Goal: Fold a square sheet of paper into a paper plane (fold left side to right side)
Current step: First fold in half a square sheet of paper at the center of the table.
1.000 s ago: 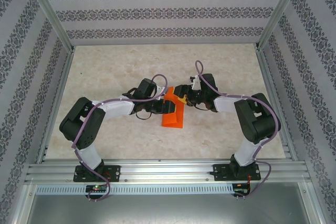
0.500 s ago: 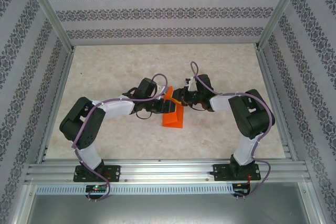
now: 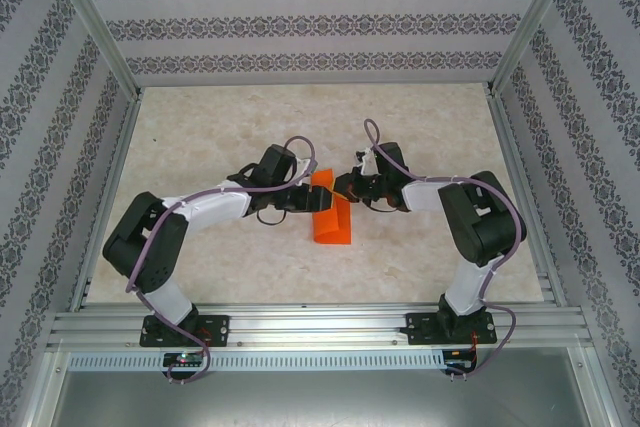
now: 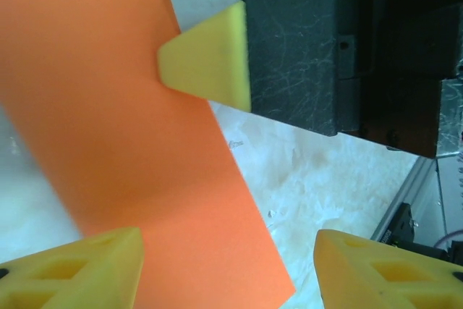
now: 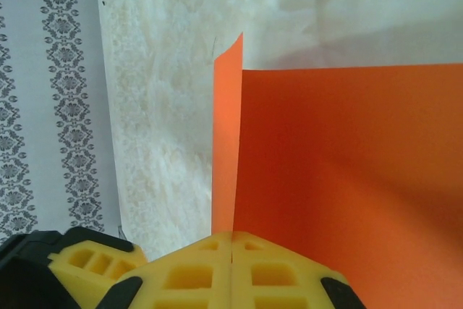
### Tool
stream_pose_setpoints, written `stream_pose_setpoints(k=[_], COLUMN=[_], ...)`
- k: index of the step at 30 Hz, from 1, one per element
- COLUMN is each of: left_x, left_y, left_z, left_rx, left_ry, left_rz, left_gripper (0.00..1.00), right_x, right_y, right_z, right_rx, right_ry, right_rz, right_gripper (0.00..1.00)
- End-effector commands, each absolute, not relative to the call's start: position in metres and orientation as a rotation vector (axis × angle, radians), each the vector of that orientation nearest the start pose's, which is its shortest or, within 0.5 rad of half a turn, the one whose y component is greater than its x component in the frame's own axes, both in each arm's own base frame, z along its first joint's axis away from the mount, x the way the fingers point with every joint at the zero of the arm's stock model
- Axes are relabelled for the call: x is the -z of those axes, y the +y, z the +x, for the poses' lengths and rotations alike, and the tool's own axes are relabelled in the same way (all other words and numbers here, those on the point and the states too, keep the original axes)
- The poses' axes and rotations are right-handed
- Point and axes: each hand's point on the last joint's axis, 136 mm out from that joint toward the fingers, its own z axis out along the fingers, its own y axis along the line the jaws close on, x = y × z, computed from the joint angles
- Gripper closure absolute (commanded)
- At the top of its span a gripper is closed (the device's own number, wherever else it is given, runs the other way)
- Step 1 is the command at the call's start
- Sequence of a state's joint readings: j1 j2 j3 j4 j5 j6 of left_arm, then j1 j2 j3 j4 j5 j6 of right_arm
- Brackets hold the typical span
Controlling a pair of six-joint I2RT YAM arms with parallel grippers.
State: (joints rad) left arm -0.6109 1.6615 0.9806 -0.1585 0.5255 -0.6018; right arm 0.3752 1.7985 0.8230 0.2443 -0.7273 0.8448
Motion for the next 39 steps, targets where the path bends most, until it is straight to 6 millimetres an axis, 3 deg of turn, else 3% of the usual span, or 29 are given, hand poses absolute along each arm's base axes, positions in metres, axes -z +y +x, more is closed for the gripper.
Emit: stream_pose_setpoints(k=[1, 5, 29, 33, 39], left_x=[-0.107, -0.096, -0.057, -0.054, -0.047], left_y=[-0.296, -0.289, -0.316, -0.322, -0.327], left_z=[0.299, 0.301, 0.317, 0.316, 0.314], left_rx=[0.975, 0.905, 1.013, 1.015, 0.978], left_ry=[2.637, 2.695, 2.781, 2.792, 2.822], left_rz=[0.233, 0.170, -0.027, -0.017, -0.004], left_gripper=[0.34, 0.35, 0.53, 0.54, 0.58], right_x=[-0.075, -0.072, -0.047, -0.045, -0.049], right_y=[0.248, 0.240, 0.225, 0.224, 0.220], right_z=[0.350, 0.348, 0.335, 0.335, 0.336], right_rx=[-1.351, -1.313, -1.196, -1.190, -1.169], right_ry=[2.489, 2.500, 2.594, 2.598, 2.591], right_rz=[0.136, 0.151, 0.186, 0.188, 0.184], right_gripper=[1.00, 1.00, 0.94, 0.91, 0.78])
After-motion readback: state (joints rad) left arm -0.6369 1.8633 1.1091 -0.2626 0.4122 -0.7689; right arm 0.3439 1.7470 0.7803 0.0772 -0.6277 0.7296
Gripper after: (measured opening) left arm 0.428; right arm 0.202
